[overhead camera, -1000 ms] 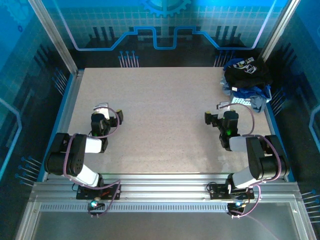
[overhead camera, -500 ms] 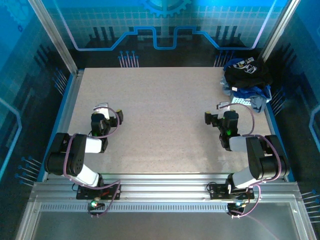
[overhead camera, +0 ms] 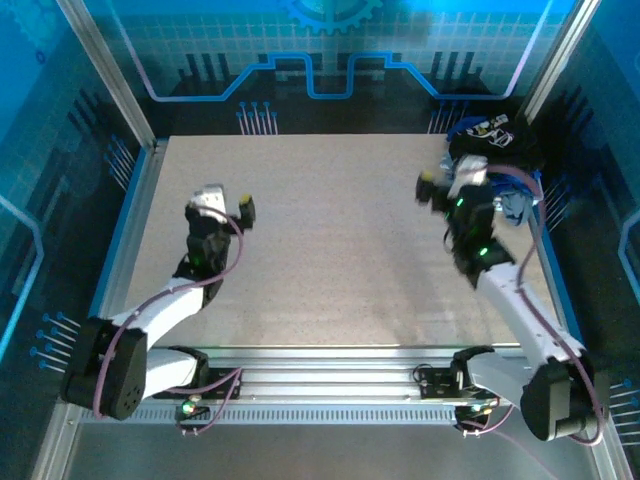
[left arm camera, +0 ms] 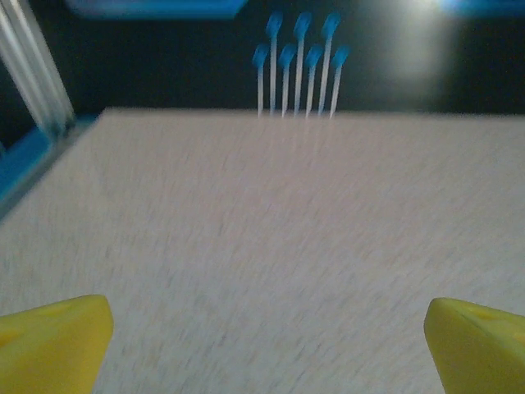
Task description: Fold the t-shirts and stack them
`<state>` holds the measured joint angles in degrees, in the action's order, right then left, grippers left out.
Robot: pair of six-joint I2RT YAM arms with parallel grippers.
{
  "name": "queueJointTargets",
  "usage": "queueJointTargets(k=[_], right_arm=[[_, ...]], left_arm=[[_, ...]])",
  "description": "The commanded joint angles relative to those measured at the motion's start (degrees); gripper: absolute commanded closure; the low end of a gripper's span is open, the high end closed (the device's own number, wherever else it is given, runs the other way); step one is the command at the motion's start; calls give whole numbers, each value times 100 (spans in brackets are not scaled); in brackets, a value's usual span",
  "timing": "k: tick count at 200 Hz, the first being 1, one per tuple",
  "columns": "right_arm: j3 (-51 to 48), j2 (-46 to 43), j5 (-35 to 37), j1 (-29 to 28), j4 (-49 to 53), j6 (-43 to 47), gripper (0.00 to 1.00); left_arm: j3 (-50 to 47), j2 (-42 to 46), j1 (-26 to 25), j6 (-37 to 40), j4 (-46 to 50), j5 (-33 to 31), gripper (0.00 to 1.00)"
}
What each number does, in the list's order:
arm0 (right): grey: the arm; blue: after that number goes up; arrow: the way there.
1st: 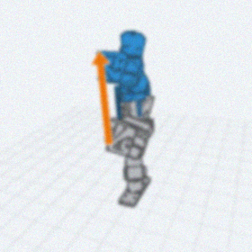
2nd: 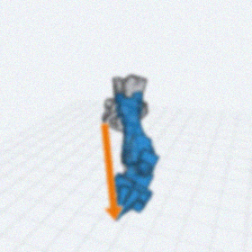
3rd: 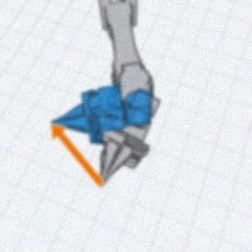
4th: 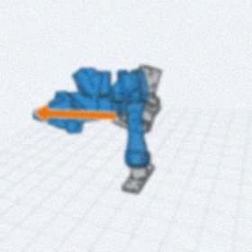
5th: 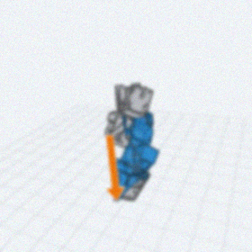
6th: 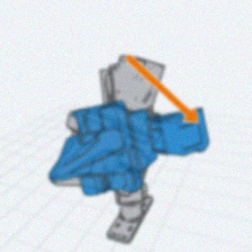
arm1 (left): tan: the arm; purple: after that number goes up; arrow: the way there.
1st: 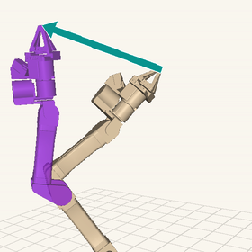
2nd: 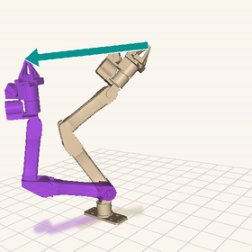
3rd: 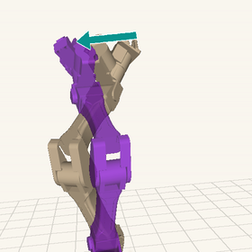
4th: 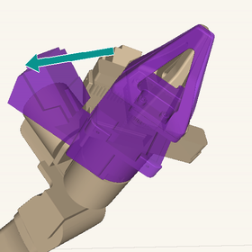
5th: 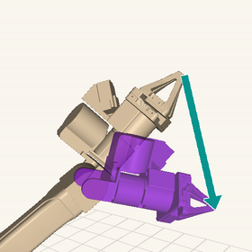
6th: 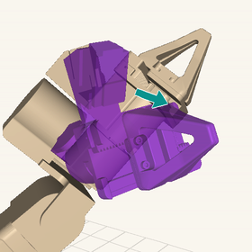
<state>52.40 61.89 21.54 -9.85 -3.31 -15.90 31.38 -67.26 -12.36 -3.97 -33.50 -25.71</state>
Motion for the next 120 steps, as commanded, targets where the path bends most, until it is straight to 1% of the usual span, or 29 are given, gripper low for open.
queueJointTargets(k=[1, 7, 10, 15, 20, 26, 39, 43, 58, 76, 92, 103, 120], right_arm=[[1356, 369, -734, 886, 2645, -1861, 0], [1748, 709, -1018, 1091, 2898, -1840, 10], [2100, 908, -1011, 1137, 3126, -1838, 13], [2576, 1254, -803, 1156, 3571, -1821, 18], [3047, 1601, -539, 1175, 3989, -1814, 21], [3510, 2015, -408, 1242, 4364, -1800, 23], [4328, 2807, -805, 1551, 4774, -1804, 30], [4471, 2969, -886, 1617, 4890, -1871, 31], [5082, 3647, -1283, 1866, 5205, -2073, 30], [5650, 4344, -1558, 1962, 5300, -2054, 31], [6186, 4974, -1569, 2019, 5638, -2139, 33], [6346, 5265, -1592, 2074, 5686, -2232, 33], [6290, 5511, -1664, 2202, 5522, -2461, 34]], left_arm=[[1516, 441, 220, -2374, 2645, -427, 1], [1748, 284, 510, -2912, 2703, 416, 1], [1902, 185, 659, -3139, 2751, 780, 1], [2203, -44, 822, -3529, 2930, 1317, 1], [2547, -274, 864, -3770, 3226, 1608, 1], [2966, -530, 841, -3846, 3515, 1935, 1], [3759, -1093, 705, -3847, 3905, 2647, 1], [3942, -1218, 646, -3857, 4003, 2803, 1], [4401, -1524, 341, -3782, 4141, 3160, 1], [4571, -1658, -22, -3625, 4080, 3494, 1], [4563, -1727, -173, -3778, 4028, 3857, 3], [4475, -1716, -267, -3854, 3975, 4011, 6], [4317, -1650, -385, -3923, 3960, 4096, 9]])
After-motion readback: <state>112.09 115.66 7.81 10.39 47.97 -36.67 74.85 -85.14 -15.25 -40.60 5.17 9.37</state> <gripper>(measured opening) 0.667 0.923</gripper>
